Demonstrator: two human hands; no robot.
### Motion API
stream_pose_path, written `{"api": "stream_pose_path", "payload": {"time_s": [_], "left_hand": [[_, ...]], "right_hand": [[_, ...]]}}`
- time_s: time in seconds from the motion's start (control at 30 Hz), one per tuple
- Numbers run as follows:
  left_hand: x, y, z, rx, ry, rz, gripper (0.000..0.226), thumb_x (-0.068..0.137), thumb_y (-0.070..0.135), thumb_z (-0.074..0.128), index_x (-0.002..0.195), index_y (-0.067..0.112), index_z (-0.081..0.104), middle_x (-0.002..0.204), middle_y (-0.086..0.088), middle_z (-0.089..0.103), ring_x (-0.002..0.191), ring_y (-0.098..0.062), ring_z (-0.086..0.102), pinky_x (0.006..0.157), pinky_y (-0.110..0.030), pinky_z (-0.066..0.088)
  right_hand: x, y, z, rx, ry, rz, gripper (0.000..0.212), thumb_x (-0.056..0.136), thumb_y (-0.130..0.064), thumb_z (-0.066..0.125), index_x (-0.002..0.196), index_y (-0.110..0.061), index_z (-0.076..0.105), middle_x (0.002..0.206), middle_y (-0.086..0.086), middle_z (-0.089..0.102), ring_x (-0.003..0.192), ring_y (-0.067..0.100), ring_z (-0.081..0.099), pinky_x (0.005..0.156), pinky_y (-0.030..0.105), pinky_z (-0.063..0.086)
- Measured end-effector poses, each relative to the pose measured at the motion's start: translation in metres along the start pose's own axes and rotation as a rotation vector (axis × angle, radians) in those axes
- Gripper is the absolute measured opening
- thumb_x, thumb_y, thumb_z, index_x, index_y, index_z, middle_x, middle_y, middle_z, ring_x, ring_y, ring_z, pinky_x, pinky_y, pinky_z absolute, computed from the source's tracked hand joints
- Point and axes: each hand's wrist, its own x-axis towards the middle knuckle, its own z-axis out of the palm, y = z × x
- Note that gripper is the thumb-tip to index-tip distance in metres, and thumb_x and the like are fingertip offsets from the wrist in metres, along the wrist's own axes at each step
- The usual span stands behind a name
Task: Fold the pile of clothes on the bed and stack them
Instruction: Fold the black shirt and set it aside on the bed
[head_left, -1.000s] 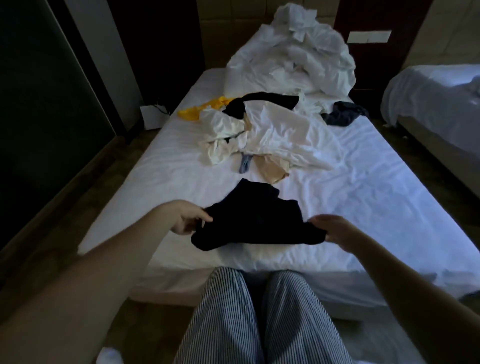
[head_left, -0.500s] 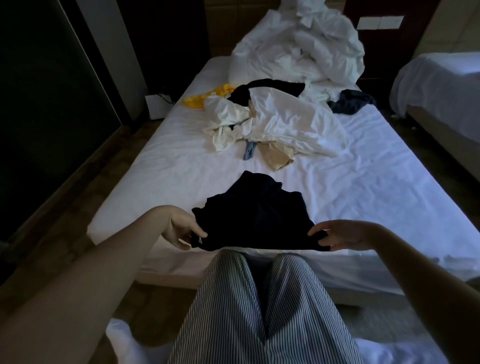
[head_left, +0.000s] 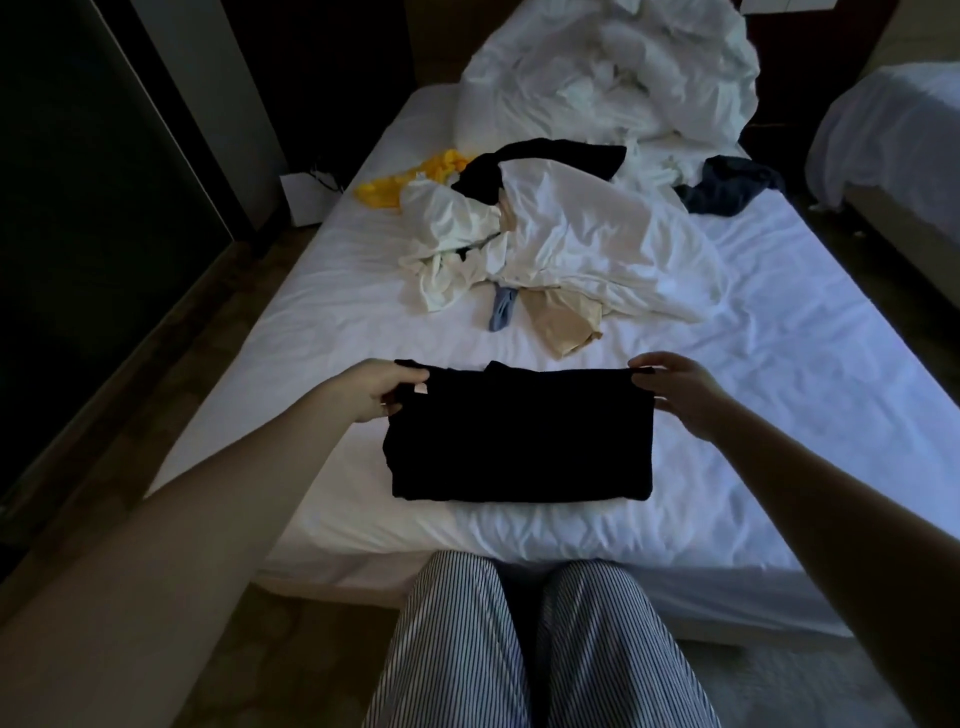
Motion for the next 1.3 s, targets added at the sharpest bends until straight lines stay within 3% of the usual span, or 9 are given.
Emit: {"api": "stream_pose_path", "payload": {"time_s": [0.13, 0.3, 0.43, 0.57, 0.73, 0.83, 0.93, 1.13, 1.3], "left_hand": [[0.049, 0.029, 0.006, -0.101, 0.035, -0.036, 0.009, 0.09, 0.012, 0.062, 0.095, 0.006, 0.06, 0.08, -0.003, 0.057, 0.068, -0.015, 0.055, 0.041, -0.019, 0.046], [0.1, 0.027, 0.023, -0.201, 0.101, -0.023, 0.022, 0.091, 0.014, 0.061, 0.108, 0.001, 0.058, 0.087, -0.011, 0.057, 0.067, -0.018, 0.054, 0.059, -0.025, 0.045], [0.111, 0.006, 0.04, 0.091, 0.267, 0.114, 0.049, 0.089, 0.019, 0.063, 0.133, 0.005, 0.046, 0.124, -0.012, 0.054, 0.108, -0.027, 0.057, 0.088, -0.029, 0.043], [0.1, -0.023, 0.062, 0.595, 0.522, 0.563, 0.036, 0.091, 0.014, 0.05, 0.126, 0.005, 0.053, 0.131, -0.013, 0.052, 0.12, -0.03, 0.05, 0.1, -0.035, 0.037], [0.09, -0.051, 0.102, 1.267, 0.227, 1.182, 0.048, 0.087, 0.028, 0.038, 0.124, 0.011, 0.061, 0.132, -0.009, 0.058, 0.12, -0.026, 0.056, 0.1, -0.037, 0.032], [0.099, -0.066, 0.103, 1.477, 0.122, 0.835, 0.052, 0.098, 0.047, 0.023, 0.149, 0.034, 0.023, 0.158, 0.001, 0.019, 0.145, -0.024, 0.019, 0.117, -0.045, 0.012], [0.112, -0.073, 0.074, 1.364, 0.149, 0.402, 0.057, 0.096, 0.06, 0.014, 0.147, 0.046, -0.006, 0.159, 0.008, -0.014, 0.147, -0.016, -0.011, 0.114, -0.051, -0.009], [0.116, -0.063, 0.059, 1.075, 0.117, 0.335, 0.058, 0.097, 0.056, 0.028, 0.15, 0.037, 0.013, 0.159, 0.012, -0.006, 0.146, -0.008, -0.006, 0.113, -0.055, -0.007], [0.097, -0.061, 0.056, 0.682, 0.523, 0.247, 0.064, 0.085, 0.049, 0.059, 0.139, 0.027, 0.035, 0.152, 0.001, 0.02, 0.137, -0.029, 0.022, 0.105, -0.051, 0.023]], "right_hand": [[0.051, -0.008, 0.015, 0.003, 0.095, -0.01, 0.025, 0.086, 0.008, 0.054, 0.08, -0.015, 0.061, 0.07, 0.004, 0.058, 0.056, 0.01, 0.056, 0.057, 0.018, 0.044], [0.102, 0.008, 0.031, -0.005, 0.184, 0.041, 0.028, 0.087, 0.007, 0.052, 0.105, -0.013, 0.058, 0.064, 0.002, 0.059, 0.038, 0.0, 0.052, 0.044, 0.011, 0.043], [0.115, 0.029, 0.042, -0.306, 0.287, 0.111, 0.044, 0.088, -0.009, 0.051, 0.131, -0.011, 0.044, 0.104, 0.01, 0.059, 0.087, 0.021, 0.062, 0.08, 0.03, 0.048], [0.092, 0.04, 0.061, -0.803, 0.534, -0.278, 0.042, 0.084, -0.015, 0.041, 0.123, -0.007, 0.054, 0.125, 0.015, 0.056, 0.116, 0.036, 0.05, 0.1, 0.041, 0.033], [0.07, 0.079, 0.103, -1.206, -0.012, -0.784, 0.049, 0.085, -0.035, 0.035, 0.117, -0.014, 0.065, 0.125, 0.015, 0.061, 0.115, 0.032, 0.058, 0.097, 0.044, 0.044], [0.07, 0.097, 0.106, -1.355, -0.227, -0.443, 0.08, 0.077, -0.06, 0.0, 0.146, -0.032, 0.029, 0.157, 0.004, 0.017, 0.145, 0.025, 0.015, 0.117, 0.039, 0.008], [0.082, 0.103, 0.088, -1.386, -0.084, -0.235, 0.072, 0.08, -0.067, 0.002, 0.148, -0.041, 0.007, 0.159, -0.006, 0.002, 0.147, 0.022, -0.001, 0.116, 0.042, -0.002], [0.082, 0.093, 0.056, -1.261, 0.074, 0.064, 0.055, 0.098, -0.05, 0.02, 0.148, -0.039, 0.002, 0.159, -0.004, -0.006, 0.146, 0.027, -0.007, 0.116, 0.048, -0.003], [0.06, 0.087, 0.066, -0.784, 0.456, 0.076, 0.073, 0.09, -0.045, 0.05, 0.148, -0.016, 0.017, 0.154, 0.012, 0.02, 0.141, 0.03, 0.021, 0.112, 0.044, 0.02]]}}
